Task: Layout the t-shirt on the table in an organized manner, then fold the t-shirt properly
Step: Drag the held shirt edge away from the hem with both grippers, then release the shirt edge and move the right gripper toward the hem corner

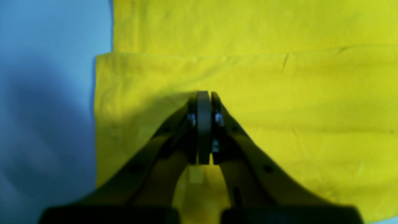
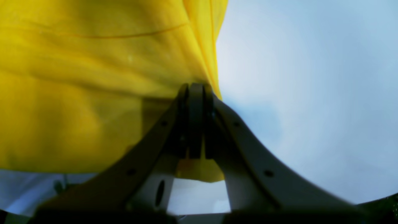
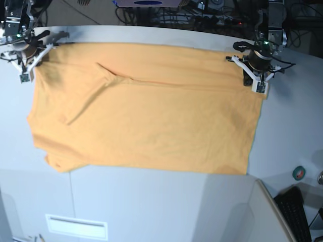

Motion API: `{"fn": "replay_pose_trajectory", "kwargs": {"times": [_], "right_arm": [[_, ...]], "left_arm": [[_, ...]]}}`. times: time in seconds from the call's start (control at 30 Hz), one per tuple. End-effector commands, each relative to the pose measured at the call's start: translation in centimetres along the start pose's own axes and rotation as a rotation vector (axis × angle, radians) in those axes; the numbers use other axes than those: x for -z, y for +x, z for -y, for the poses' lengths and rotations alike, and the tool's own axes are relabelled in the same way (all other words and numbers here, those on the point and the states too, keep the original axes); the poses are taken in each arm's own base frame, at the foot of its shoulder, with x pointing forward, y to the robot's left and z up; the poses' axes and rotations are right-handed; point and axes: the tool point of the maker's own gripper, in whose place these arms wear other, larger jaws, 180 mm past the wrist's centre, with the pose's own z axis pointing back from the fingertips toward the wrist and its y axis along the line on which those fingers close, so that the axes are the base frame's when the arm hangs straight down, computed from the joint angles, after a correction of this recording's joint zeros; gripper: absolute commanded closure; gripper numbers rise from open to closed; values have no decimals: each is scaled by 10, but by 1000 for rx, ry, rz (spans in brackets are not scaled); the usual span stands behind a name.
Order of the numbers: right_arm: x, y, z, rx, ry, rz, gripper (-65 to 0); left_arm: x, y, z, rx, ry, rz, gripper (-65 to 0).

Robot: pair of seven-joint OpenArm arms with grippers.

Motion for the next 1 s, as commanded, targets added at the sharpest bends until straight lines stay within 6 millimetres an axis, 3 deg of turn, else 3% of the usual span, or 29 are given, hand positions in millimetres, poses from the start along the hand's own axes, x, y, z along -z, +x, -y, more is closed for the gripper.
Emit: {"fn": "replay_pose_trajectory", "kwargs": {"times": [0.0,0.43,0.67,0.97], "right_arm": [[-4,-27,14,-26,-43,-111,0],[-9,-45,13,-34,-41,-143,0],[-14,-62,12,-40,-37,-176,0],[-23,-62,15,-54,-50,-188,0]], "left_arm": [[-5,-26,-4,31,12,-114,0],[-18,-42,1,41,2,-141,0],[-18,-41,-2,47,5,-140,0],[-19,-28,0,52,4,-105,0]]}}
